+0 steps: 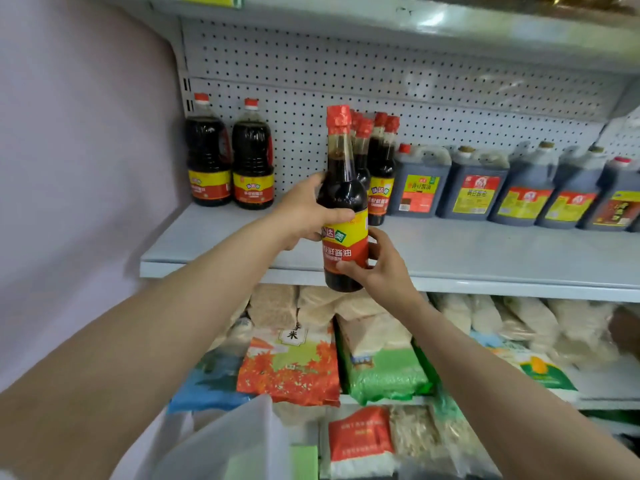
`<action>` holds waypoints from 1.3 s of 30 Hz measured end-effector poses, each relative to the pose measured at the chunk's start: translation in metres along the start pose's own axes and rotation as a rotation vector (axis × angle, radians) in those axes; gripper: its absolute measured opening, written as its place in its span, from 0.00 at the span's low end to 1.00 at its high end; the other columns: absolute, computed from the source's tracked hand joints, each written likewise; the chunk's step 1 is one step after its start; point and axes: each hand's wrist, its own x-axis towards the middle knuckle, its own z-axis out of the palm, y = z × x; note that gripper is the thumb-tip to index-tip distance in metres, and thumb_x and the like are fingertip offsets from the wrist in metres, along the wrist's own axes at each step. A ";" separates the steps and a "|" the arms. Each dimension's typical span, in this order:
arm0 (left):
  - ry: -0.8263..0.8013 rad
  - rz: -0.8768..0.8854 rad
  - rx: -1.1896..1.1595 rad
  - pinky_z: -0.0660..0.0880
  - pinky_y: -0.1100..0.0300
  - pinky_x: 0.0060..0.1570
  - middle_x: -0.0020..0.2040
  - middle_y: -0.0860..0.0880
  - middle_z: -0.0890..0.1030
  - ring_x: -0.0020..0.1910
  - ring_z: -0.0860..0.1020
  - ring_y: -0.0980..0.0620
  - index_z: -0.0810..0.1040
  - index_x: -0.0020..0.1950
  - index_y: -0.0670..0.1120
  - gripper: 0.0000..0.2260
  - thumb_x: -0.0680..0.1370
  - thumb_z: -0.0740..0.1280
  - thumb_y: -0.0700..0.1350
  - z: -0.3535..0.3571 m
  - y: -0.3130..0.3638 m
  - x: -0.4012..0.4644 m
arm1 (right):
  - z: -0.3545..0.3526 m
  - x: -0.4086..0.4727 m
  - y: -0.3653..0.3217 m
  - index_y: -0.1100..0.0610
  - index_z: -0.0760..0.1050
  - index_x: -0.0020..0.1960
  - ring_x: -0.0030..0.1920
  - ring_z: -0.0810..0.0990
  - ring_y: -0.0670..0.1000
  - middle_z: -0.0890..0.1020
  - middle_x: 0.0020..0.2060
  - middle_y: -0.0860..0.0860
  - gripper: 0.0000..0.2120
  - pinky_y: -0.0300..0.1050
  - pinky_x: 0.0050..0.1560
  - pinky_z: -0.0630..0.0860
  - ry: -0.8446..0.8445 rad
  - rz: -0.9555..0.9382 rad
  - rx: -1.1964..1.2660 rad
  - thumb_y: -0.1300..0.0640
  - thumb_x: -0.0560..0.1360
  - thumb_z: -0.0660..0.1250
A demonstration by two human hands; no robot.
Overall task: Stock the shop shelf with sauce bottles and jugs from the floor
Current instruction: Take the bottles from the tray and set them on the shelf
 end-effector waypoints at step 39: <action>0.461 -0.054 0.550 0.71 0.53 0.65 0.71 0.45 0.74 0.70 0.71 0.43 0.55 0.81 0.53 0.41 0.74 0.75 0.52 0.168 -0.024 0.208 | -0.088 0.196 0.149 0.58 0.67 0.71 0.63 0.77 0.53 0.78 0.64 0.53 0.34 0.42 0.59 0.72 -0.096 0.020 -0.110 0.55 0.71 0.78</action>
